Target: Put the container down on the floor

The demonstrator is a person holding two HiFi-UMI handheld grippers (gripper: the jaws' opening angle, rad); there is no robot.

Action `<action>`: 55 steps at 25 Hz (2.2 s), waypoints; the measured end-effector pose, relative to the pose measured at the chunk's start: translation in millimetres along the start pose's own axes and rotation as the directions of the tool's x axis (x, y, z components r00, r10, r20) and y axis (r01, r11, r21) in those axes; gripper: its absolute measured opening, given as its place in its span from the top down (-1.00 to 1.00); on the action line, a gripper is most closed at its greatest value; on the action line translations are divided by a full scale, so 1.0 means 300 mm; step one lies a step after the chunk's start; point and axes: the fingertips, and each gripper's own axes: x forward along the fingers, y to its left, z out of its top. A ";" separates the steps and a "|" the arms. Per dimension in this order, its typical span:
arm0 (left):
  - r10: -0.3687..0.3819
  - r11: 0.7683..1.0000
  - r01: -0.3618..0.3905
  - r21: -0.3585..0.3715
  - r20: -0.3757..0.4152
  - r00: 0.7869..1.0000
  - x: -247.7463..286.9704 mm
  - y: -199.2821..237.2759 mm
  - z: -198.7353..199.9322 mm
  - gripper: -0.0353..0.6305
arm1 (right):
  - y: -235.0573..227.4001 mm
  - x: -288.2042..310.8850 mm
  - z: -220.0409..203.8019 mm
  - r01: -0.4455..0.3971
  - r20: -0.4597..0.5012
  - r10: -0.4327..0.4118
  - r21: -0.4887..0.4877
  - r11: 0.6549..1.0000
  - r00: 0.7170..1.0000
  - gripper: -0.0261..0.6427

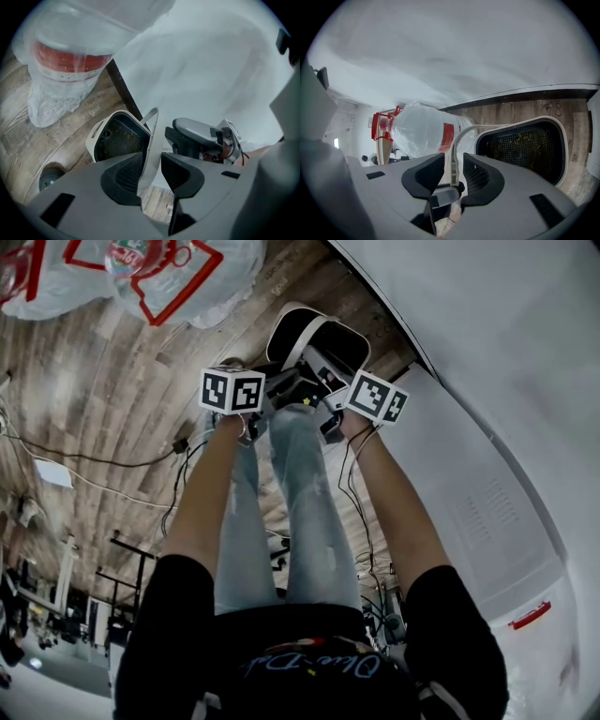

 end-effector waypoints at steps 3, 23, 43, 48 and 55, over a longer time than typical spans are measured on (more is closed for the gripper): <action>0.012 1.000 -0.012 -0.006 0.007 1.000 -0.011 0.027 0.010 0.56 | -0.004 -0.001 -0.010 -0.002 0.002 0.002 0.014 1.000 1.000 0.59; 0.247 0.967 -0.243 -0.080 0.042 0.968 -0.132 0.229 0.016 0.48 | -0.022 -0.042 -0.021 -0.004 0.018 0.003 0.015 1.000 1.000 0.70; 0.146 0.989 -0.147 0.007 0.116 0.982 -0.201 0.062 0.069 0.83 | 0.035 -0.119 -0.016 0.020 0.081 -0.022 0.026 0.999 0.996 0.91; 0.122 0.988 -0.136 0.073 0.160 0.979 -0.248 -0.015 0.101 0.88 | 0.080 -0.166 -0.011 0.039 0.117 -0.039 0.008 0.999 0.992 0.92; 0.042 0.975 -0.090 0.206 0.226 0.973 -0.313 -0.206 0.124 0.88 | 0.195 -0.281 0.011 -0.010 0.238 -0.019 0.123 0.992 0.971 0.92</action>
